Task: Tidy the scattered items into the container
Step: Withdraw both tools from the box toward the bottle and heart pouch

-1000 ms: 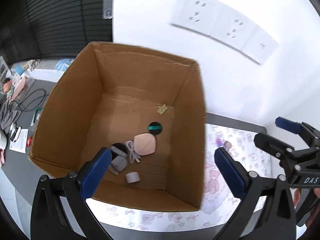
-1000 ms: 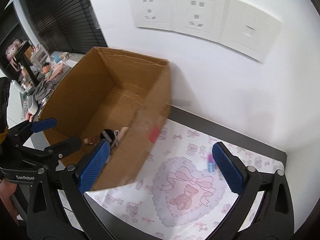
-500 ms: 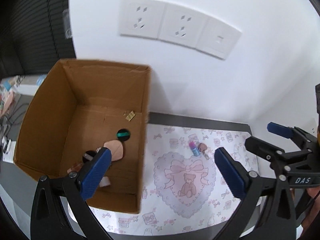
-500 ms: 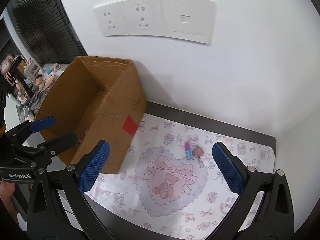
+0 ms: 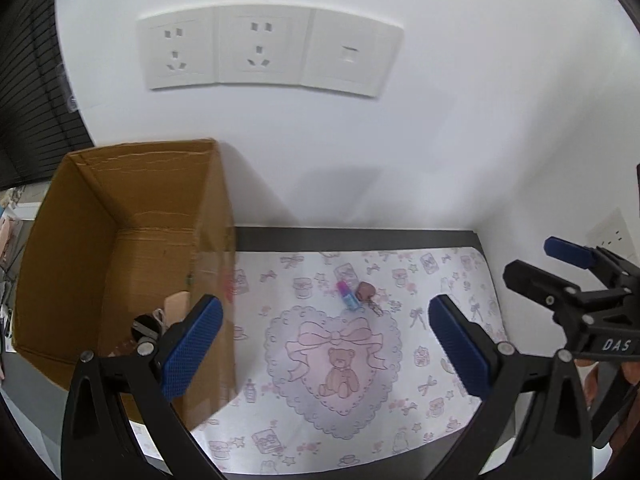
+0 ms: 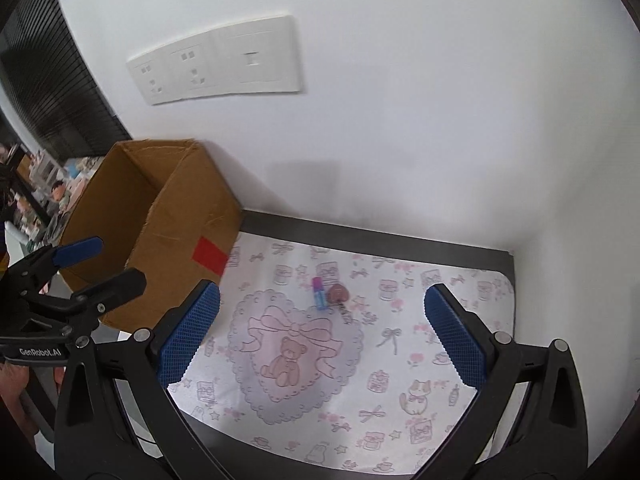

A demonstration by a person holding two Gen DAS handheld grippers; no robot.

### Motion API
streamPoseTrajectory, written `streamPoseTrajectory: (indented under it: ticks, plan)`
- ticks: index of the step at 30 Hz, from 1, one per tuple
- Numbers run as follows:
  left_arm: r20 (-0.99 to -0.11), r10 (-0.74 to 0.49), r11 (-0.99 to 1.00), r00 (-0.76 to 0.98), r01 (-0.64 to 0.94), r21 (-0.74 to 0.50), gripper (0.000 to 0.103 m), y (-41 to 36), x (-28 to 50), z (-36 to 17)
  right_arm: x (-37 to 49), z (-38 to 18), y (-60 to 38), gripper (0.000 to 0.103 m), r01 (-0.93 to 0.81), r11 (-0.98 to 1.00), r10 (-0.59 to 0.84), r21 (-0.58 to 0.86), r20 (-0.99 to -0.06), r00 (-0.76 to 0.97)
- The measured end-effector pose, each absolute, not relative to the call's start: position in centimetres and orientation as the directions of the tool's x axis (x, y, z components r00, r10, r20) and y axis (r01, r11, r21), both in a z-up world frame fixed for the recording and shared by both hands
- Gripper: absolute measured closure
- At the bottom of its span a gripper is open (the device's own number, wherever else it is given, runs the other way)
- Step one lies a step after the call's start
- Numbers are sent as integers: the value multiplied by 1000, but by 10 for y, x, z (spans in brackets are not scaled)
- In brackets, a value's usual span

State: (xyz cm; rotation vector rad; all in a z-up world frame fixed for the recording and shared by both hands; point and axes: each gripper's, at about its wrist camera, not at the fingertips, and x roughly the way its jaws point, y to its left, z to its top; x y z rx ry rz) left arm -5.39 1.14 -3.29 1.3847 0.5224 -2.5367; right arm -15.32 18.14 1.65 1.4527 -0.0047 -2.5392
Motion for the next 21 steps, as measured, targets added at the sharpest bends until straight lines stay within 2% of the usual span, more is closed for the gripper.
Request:
streamPoseTrajectory:
  ticks: [21]
  plan:
    - [-890, 17, -932, -456, 316, -180, 0, 52, -83, -63, -151, -10, 226, 0, 133, -980, -194, 150, -874, -446]
